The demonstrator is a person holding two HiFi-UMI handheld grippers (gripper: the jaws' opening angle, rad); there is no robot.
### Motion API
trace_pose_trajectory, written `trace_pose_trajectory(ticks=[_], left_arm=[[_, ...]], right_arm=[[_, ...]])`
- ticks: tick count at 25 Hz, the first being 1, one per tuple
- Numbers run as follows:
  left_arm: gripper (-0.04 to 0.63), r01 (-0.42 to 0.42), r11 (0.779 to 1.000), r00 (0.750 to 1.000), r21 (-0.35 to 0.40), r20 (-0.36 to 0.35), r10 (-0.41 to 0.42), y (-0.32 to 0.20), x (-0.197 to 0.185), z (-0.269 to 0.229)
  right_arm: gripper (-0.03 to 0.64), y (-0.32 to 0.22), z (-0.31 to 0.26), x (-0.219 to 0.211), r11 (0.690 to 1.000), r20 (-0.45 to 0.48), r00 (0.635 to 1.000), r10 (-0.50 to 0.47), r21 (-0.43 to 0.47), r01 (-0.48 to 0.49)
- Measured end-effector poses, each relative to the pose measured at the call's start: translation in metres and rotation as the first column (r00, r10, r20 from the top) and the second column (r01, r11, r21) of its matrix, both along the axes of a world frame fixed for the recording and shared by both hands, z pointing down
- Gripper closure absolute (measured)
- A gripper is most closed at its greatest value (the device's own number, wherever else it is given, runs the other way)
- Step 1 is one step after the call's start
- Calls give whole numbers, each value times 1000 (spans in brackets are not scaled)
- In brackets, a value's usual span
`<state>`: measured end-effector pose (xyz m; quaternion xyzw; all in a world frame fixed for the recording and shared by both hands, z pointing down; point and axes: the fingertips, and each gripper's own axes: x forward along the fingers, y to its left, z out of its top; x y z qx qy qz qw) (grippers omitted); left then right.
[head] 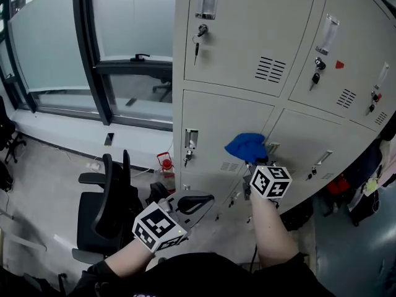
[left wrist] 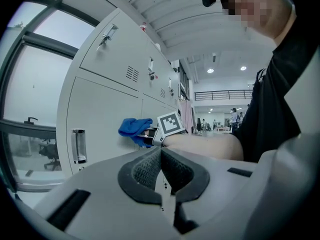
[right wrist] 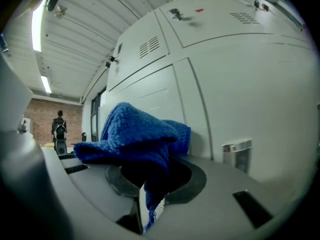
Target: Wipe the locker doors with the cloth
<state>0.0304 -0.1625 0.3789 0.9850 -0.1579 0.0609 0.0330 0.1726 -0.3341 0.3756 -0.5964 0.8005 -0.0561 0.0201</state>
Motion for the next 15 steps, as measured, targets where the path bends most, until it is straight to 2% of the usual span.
trace_pose_trajectory(ticks=[3, 7, 12, 15], left_arm=[[588, 22, 1000, 1000, -5, -1, -22, -3, -8, 3], [588, 67, 998, 998, -12, 1, -67, -6, -23, 6], [588, 137, 990, 991, -19, 1, -137, -13, -45, 9], [588, 160, 987, 987, -24, 4, -160, -15, -49, 11]], right_arm=[[569, -6, 8, -56, 993, -26, 992, -120, -4, 120], [569, -16, 26, -127, 967, -42, 966, -254, -43, 252], [569, -36, 44, -189, 934, -40, 937, -347, -107, 341], [569, -46, 51, -200, 927, -29, 933, -359, -125, 353]])
